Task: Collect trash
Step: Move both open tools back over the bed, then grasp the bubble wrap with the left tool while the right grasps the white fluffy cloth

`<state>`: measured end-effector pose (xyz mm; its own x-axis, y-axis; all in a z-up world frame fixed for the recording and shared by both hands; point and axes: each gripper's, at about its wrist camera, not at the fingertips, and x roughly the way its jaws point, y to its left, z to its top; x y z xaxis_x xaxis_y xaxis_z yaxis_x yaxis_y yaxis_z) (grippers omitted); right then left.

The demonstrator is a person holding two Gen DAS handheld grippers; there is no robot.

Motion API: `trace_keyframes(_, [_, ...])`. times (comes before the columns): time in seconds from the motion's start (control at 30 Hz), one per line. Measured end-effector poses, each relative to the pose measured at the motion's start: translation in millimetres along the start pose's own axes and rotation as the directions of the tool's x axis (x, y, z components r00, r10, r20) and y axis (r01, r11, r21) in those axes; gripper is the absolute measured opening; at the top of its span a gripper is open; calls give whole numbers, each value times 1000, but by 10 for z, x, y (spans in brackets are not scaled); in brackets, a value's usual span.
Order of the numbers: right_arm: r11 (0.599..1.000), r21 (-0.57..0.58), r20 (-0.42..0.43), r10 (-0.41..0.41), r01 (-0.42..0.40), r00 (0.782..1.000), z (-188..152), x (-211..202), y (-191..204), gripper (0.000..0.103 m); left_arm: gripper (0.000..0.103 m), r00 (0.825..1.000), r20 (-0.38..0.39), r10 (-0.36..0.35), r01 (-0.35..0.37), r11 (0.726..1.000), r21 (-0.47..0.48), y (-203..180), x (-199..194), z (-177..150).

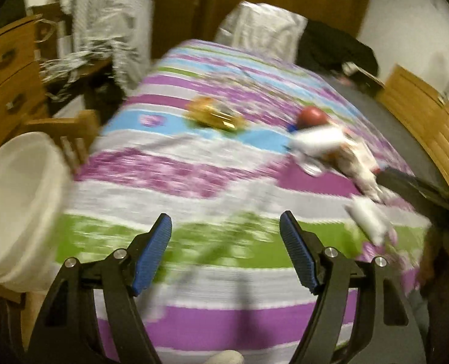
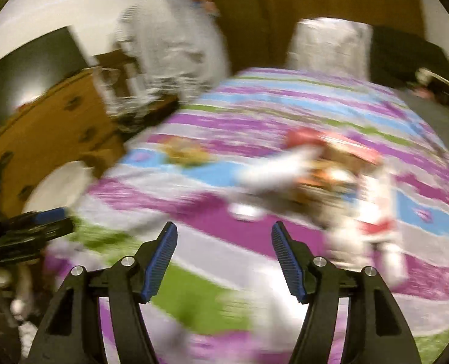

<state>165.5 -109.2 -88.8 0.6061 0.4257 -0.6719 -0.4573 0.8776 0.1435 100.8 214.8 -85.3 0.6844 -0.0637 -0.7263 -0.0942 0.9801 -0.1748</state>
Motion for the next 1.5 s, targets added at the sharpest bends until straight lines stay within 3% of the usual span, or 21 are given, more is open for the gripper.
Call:
trace_keyframes(0.07, [997,9,-33,-79,80,996,-55,120,-377,66,70,999,-23,-25,25,999,31,-233,89,-37])
trace_keyframes(0.13, [993,29,-99,-107,110,989,-103,328,-651,66,70,998,-42,-41,44,997,57,-433,165,-55])
trace_keyframes(0.27, [991,23,-131,-127,131,983,-153,549,-819,66,70,994,-83,-69,78,992,102,-761,295,-95])
trace_keyframes(0.3, [992,25,-130,-123,127,984,-155,586,-827,63,70,993,-94,-75,85,990,112,-833,329,-116])
trace_keyframes(0.4, [995,31,-143,-93,98,985,-180,665,-868,38,70,985,-140,-101,120,984,133,-1062,451,-169])
trace_keyframes(0.43, [996,28,-145,-85,90,986,-188,660,-820,35,70,982,-152,-108,130,981,142,-1129,481,-188])
trace_keyframes(0.63, [999,-1,-133,-35,35,991,-426,266,-770,29,70,974,-194,-116,150,975,166,-1440,647,-279])
trace_keyframes(0.77, [998,-31,-141,55,-60,988,-720,34,-523,29,70,978,-187,-94,121,983,138,-1394,704,-243])
trace_keyframes(0.9, [986,-19,-134,159,-163,978,-795,-62,-305,28,70,983,-167,-79,97,990,103,-1323,669,-161])
trace_keyframes(1.07, [997,21,-87,75,-74,993,-805,-246,-520,28,80,984,-153,-85,104,987,123,-1371,619,-119])
trace_keyframes(1.27, [998,61,-108,0,7,994,-896,-313,-860,29,82,979,-173,-108,144,968,208,-1721,775,-138])
trace_keyframes(1.43, [998,59,-112,-4,11,994,-916,-303,-904,46,81,979,-199,-41,88,968,237,-1863,1112,-175])
trace_keyframes(1.5, [998,63,-103,-2,9,995,-903,-332,-927,57,70,980,-197,-28,74,970,233,-1844,1162,-171])
